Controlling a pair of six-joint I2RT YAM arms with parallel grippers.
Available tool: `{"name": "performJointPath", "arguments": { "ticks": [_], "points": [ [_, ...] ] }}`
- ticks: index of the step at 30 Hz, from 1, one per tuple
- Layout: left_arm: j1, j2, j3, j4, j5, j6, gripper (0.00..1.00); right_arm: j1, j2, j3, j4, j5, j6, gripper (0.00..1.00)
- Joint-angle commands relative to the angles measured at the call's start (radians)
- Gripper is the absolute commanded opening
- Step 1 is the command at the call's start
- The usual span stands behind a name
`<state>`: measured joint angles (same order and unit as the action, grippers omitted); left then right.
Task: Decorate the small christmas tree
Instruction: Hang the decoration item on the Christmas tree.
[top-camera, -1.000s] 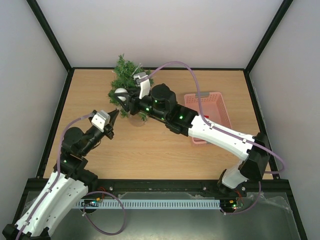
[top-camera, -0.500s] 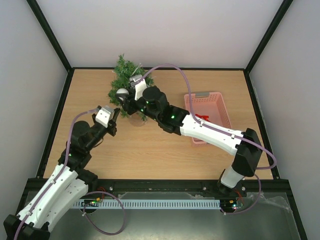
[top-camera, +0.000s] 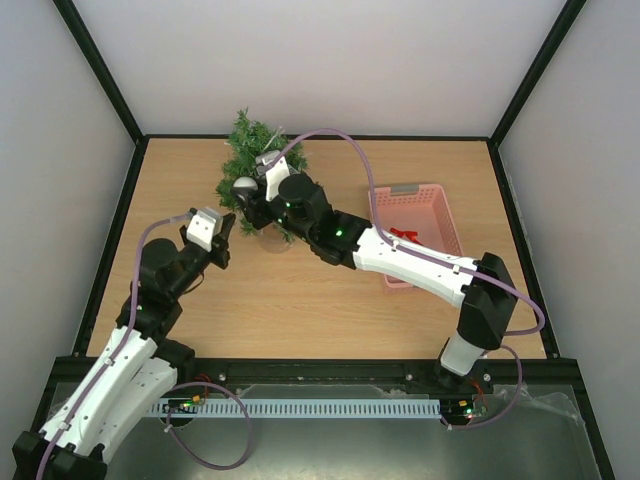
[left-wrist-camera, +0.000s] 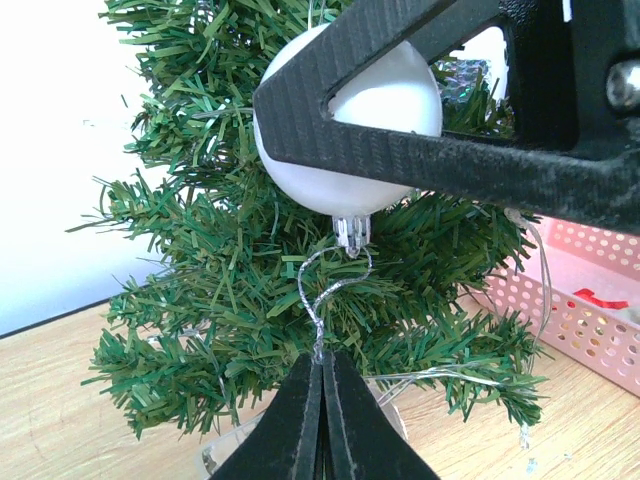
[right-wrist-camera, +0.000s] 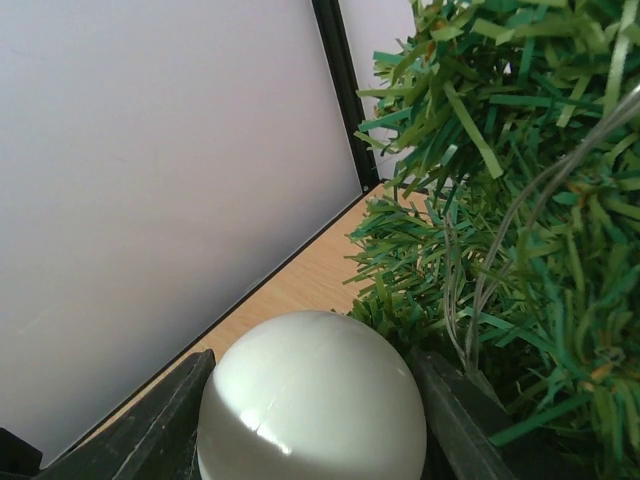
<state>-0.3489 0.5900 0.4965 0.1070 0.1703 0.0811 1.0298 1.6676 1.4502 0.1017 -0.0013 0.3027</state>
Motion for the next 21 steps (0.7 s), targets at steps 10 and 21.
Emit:
{"name": "performJointPath", "arguments": {
  "ticks": [10,21],
  "points": [
    [0.031,0.043,0.003,0.056,0.088,-0.020,0.02,0.006,0.015,0.046,-0.010,0.052,-0.038,0.44],
    [0.042,0.075,0.005,0.073,0.117,-0.019,0.02,0.006,0.020,0.039,-0.011,0.059,-0.051,0.44]
  ]
}}
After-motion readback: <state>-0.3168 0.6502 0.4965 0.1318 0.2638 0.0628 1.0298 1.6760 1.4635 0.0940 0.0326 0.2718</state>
